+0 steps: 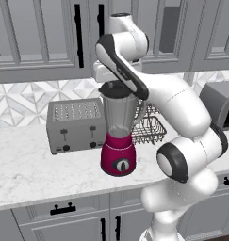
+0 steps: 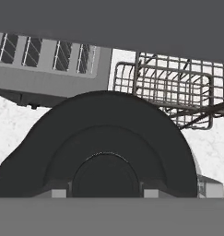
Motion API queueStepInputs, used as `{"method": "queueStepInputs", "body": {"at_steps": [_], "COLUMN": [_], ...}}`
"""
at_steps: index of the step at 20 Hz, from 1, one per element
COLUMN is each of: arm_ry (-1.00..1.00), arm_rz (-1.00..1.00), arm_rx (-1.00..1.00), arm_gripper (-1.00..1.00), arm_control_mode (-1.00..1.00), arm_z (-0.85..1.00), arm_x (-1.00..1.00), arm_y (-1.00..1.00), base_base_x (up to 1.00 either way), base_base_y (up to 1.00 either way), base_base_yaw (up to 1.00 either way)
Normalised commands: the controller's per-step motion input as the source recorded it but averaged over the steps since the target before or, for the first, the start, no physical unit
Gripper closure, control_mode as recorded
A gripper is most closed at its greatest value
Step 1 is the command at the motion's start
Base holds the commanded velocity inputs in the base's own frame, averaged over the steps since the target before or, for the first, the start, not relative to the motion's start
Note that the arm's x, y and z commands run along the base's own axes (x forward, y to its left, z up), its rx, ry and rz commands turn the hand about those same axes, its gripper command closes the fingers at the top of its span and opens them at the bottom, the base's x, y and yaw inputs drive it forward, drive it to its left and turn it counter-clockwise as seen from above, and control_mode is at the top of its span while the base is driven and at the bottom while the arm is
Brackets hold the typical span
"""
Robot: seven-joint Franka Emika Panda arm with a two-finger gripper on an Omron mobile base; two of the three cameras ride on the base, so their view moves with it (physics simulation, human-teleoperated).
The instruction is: Close the lid blender by securely placing the lid on top.
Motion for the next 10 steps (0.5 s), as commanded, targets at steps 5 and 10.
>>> {"method": "queueStepInputs", "body": {"at_steps": [5,10], "arm_ry": [-0.08,0.01], "arm_rz": [-0.06,-0.07], "arm_rx": [0.00,0.00], "arm_gripper": [1.00,1.00], "arm_control_mode": [-1.00,-1.00], "arm_z": [0.00,0.00], "arm_x": [-0.24,-0.27], "arm_y": [-0.03,-0.01], "base_base_x": [0.00,0.00], "base_base_y": [0.00,0.00], "base_base_yaw": [0.00,0.00]}}
